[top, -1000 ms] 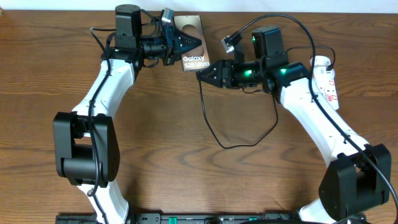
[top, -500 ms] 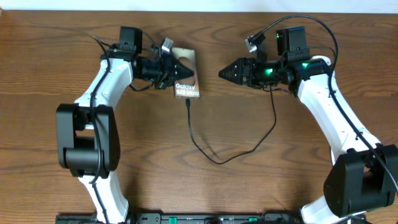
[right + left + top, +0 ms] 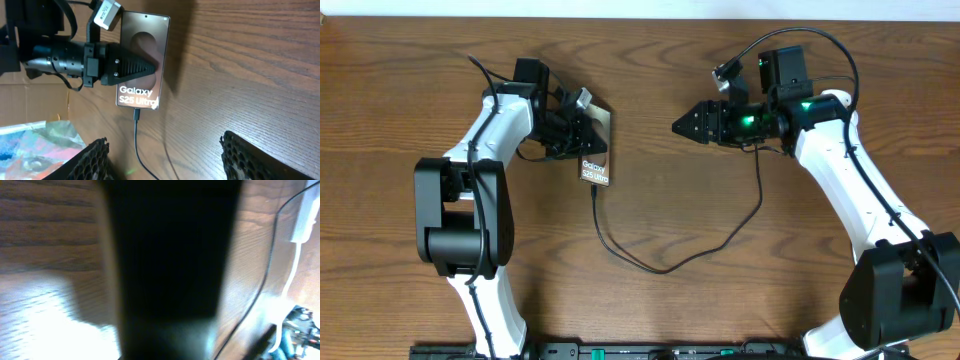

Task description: Plug charger to phone and switch on socket

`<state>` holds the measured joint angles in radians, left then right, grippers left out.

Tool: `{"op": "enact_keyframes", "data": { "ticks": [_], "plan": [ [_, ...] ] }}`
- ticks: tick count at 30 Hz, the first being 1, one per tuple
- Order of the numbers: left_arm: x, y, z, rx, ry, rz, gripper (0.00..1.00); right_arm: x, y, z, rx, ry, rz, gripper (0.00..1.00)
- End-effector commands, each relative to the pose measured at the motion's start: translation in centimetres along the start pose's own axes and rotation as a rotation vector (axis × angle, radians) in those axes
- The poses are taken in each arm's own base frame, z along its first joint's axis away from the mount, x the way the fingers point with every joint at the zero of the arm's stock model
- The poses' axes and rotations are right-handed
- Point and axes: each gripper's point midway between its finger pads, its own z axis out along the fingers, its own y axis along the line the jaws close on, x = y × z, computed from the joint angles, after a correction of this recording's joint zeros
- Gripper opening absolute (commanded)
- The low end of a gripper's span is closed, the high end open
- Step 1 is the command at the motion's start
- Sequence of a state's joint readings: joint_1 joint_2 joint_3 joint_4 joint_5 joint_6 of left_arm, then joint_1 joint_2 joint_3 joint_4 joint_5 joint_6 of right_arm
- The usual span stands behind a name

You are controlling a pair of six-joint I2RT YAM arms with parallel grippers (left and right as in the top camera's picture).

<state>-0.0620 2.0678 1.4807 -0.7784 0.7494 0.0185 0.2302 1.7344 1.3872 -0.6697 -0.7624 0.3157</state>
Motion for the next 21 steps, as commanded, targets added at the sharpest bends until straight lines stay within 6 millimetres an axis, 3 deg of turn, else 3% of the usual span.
{"op": "enact_keyframes", "data": {
  "ticks": [1,15,21],
  "plan": [
    [-0.4,1.0,0.3,-0.022,0.002,0.055,0.07,0.2,0.1,0.5,0.019,0.009,-0.033,0.71],
    [0.2,2.9,2.7,-0.008,0.052,0.012,0.07,0.5,0.2,0.9,0.029,0.018,-0.04,0.71],
    [0.3,4.0,2.8,-0.066,0.057,0.011,0.07,0.5,0.0,0.9,0.041,0.018,-0.037,0.71]
  ]
}}
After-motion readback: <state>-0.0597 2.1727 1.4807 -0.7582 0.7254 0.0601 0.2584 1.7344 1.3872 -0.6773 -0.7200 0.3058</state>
